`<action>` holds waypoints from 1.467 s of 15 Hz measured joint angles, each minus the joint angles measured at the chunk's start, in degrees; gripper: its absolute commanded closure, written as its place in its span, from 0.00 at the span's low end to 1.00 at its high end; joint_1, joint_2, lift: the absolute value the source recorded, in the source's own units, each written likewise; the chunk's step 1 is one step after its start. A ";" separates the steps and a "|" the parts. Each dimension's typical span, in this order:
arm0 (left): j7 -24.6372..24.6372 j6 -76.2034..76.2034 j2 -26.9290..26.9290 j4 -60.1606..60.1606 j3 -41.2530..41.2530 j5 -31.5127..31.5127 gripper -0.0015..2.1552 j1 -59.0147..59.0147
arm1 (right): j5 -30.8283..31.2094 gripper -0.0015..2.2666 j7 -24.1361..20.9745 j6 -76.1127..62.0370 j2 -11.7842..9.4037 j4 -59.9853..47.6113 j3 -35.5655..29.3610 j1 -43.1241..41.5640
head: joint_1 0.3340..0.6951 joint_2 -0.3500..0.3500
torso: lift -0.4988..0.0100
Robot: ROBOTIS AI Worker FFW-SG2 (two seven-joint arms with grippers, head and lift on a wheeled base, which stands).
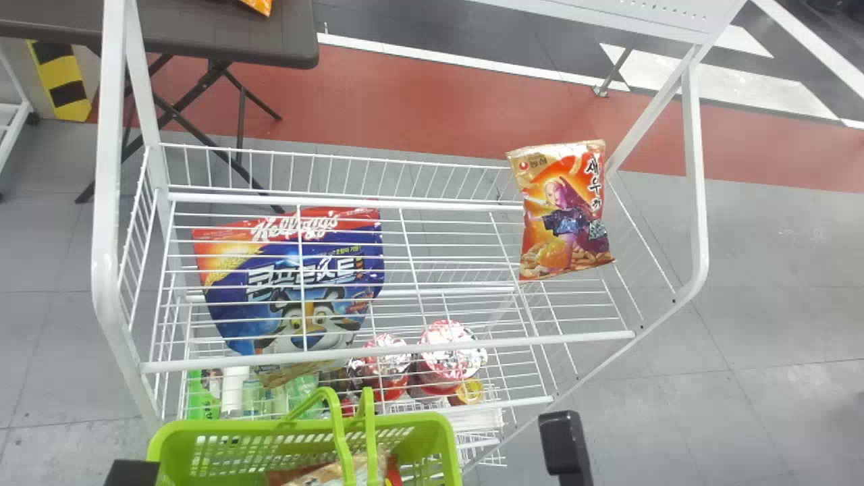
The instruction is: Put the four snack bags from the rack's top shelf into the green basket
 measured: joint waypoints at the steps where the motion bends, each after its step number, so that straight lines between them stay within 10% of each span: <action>1: -0.08 0.00 0.03 -0.11 -0.06 -0.04 0.88 0.12 | -0.99 0.93 -0.04 0.00 0.11 1.57 0.76 -0.99 | 1.00 0.00 | 0.98; 4: -0.12 0.00 0.23 -0.35 -0.28 -0.07 0.88 0.29 | -2.14 0.89 -0.51 0.00 0.21 7.97 4.01 -4.71 | 1.00 0.00 | 0.98; 5: -0.12 0.00 0.27 -0.37 -0.35 -0.08 0.88 0.30 | -1.37 0.62 -0.42 0.00 0.15 9.96 5.15 -5.51 | 1.00 0.00 | 0.98; 6: -0.14 0.00 0.32 -0.38 -0.37 -0.08 0.88 0.30 | -0.38 0.09 0.34 0.00 0.02 11.85 5.83 -6.05 | 1.00 0.00 | 0.98; 7: -0.20 0.00 0.34 -0.38 -0.38 -0.08 0.88 0.30 | 0.59 0.00 1.51 0.00 -0.11 13.22 6.07 -6.29 | 1.00 0.00 | 0.98; 22: -0.12 0.20 -0.11 -0.21 -0.46 -0.76 0.88 0.21 | 13.75 0.03 3.31 -34.74 -0.20 8.85 -2.12 -2.28 | 1.00 0.00 | 0.98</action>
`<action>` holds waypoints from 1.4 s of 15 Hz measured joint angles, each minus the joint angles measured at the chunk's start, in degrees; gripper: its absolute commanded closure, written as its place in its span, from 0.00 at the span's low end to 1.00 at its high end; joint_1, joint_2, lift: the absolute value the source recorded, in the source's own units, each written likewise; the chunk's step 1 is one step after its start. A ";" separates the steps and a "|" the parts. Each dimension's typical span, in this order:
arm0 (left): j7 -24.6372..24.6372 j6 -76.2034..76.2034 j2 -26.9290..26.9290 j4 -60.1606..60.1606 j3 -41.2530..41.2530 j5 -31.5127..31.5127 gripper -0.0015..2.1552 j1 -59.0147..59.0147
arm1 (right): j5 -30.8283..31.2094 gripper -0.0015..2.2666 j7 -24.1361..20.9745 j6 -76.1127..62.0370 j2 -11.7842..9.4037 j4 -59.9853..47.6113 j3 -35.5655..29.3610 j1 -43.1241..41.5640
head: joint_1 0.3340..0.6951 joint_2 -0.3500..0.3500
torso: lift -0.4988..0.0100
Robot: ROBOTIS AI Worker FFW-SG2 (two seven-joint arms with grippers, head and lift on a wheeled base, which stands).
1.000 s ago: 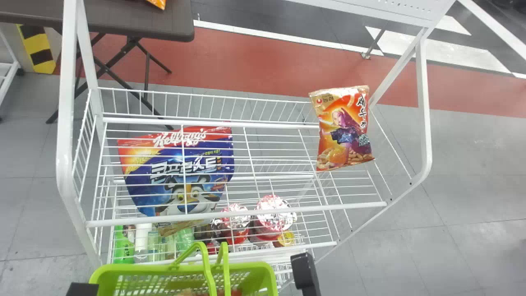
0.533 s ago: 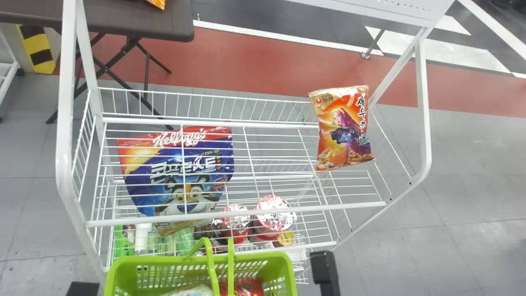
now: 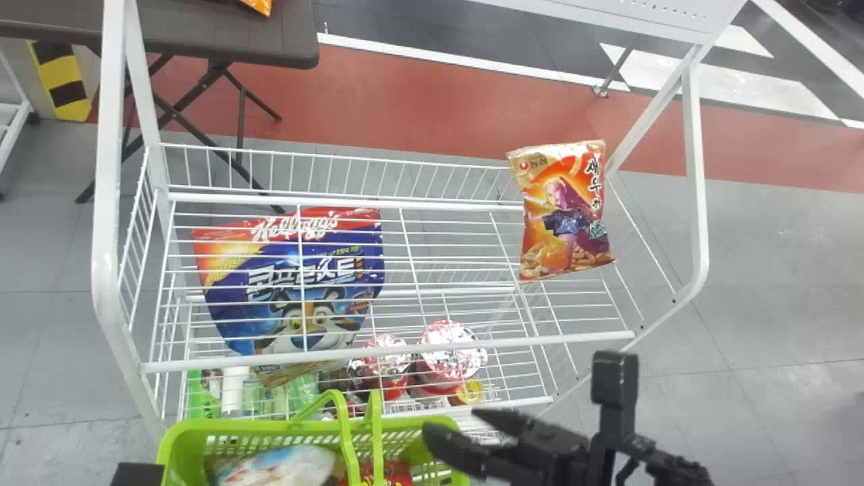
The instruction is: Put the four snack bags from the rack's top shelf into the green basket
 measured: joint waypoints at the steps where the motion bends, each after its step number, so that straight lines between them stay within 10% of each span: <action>1: 0.00 0.02 -0.01 0.00 -0.05 -0.02 0.88 0.00 | 0.22 0.03 -0.23 -5.49 0.07 0.11 -0.19 -0.31 | 1.00 0.00 | 0.98; 12: 0.09 0.12 0.25 0.00 -0.90 -0.34 0.88 0.13 | 18.72 0.03 -25.26 -48.20 0.75 21.31 4.42 -18.81 | 1.00 0.00 | 0.98; 18: 0.26 0.32 0.39 0.07 -0.95 -0.54 0.88 0.02 | 20.04 0.03 -24.66 -38.62 -0.10 35.62 -2.92 -32.93 | 1.00 0.00 | 0.98; 19: 0.32 0.37 0.39 0.20 -0.99 -0.54 0.88 -0.13 | 20.26 0.13 -23.50 -35.26 -0.74 37.12 -3.44 -34.72 | 1.00 0.00 | 0.98; 21: 0.35 0.49 0.38 0.38 -1.00 -0.54 0.88 -0.35 | 20.42 0.93 -20.13 -28.16 -2.00 38.53 -3.70 -37.03 | 1.00 0.00 | 0.98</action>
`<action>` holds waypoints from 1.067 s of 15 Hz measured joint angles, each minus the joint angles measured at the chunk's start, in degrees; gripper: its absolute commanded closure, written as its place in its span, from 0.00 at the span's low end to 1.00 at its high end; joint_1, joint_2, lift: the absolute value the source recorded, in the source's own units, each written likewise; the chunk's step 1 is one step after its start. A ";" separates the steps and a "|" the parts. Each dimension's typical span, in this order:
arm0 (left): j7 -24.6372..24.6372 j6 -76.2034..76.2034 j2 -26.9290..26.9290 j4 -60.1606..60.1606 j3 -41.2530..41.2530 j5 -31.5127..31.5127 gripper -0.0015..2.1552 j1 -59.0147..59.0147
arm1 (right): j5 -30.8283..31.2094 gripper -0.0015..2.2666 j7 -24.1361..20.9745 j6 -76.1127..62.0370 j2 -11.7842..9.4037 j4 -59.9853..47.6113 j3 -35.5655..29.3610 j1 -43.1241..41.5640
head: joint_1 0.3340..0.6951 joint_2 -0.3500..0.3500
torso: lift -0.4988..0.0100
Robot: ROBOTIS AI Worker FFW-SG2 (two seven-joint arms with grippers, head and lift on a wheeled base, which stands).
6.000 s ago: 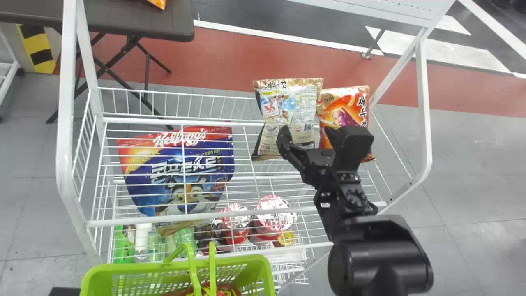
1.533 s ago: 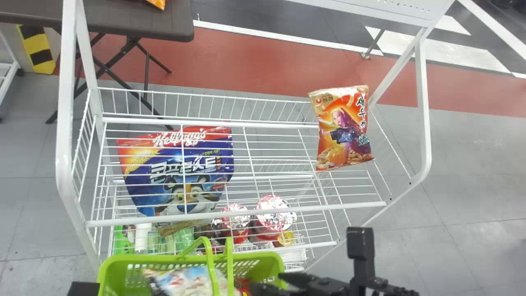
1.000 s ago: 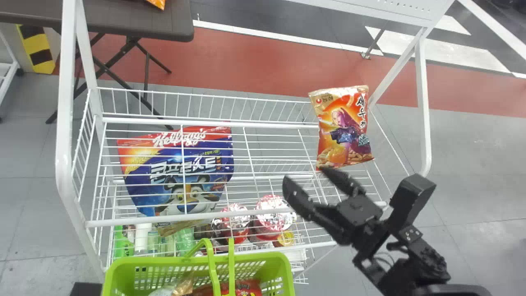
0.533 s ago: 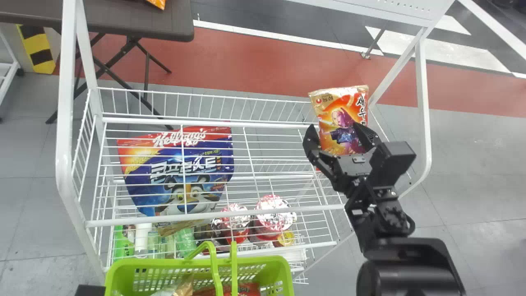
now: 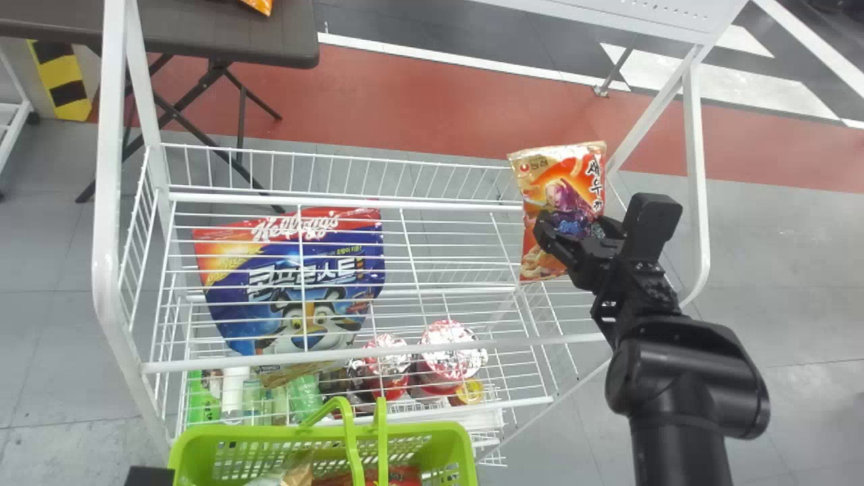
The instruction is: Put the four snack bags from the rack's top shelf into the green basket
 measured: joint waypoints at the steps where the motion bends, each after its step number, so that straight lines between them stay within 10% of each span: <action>1: 0.00 0.01 -0.03 0.06 0.00 0.00 0.88 -0.08 | 0.00 0.97 0.81 2.37 -0.21 -0.06 0.02 -0.27 | 1.00 0.00 | 0.98; 9: 0.01 0.04 -0.20 0.49 0.00 0.09 0.88 -0.77 | -5.33 0.98 1.35 -0.17 0.94 -9.35 -1.18 5.78 | 1.00 0.00 | 0.98; 16: 0.04 0.02 -0.40 0.47 0.03 -0.08 0.88 -0.79 | -27.72 0.98 10.42 24.73 5.31 -42.40 -11.16 27.20 | 1.00 0.00 | 0.98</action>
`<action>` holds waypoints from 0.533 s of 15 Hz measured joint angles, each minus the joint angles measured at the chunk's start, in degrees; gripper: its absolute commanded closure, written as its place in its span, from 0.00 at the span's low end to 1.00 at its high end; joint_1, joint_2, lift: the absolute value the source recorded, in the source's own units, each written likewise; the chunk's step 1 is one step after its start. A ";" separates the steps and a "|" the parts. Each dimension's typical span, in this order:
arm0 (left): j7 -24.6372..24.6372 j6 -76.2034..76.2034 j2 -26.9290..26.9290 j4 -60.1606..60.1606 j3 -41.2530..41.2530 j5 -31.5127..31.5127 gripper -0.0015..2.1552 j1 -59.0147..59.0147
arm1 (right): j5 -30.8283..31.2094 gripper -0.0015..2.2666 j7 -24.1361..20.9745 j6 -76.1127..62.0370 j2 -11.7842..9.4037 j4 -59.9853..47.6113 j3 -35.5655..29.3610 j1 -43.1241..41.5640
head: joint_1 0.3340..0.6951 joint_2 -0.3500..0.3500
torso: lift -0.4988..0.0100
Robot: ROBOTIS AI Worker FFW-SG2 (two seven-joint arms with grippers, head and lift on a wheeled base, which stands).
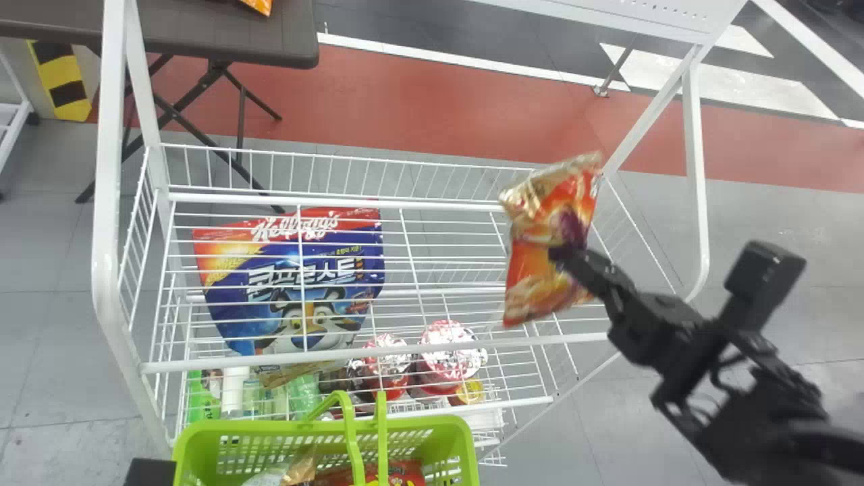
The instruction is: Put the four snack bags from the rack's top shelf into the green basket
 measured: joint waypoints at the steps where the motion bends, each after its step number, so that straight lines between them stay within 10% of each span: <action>1: 0.07 0.00 -0.04 -0.07 -0.02 -0.09 0.88 0.02 | -3.49 0.98 2.35 6.63 0.98 -3.13 -2.61 2.26 | 1.00 0.00 | 0.98; 8: 0.22 -0.15 -0.13 -0.41 -0.21 -0.28 0.88 0.46 | -16.38 0.98 8.47 40.25 1.52 -12.41 -12.41 7.98 | 1.00 0.00 | 0.98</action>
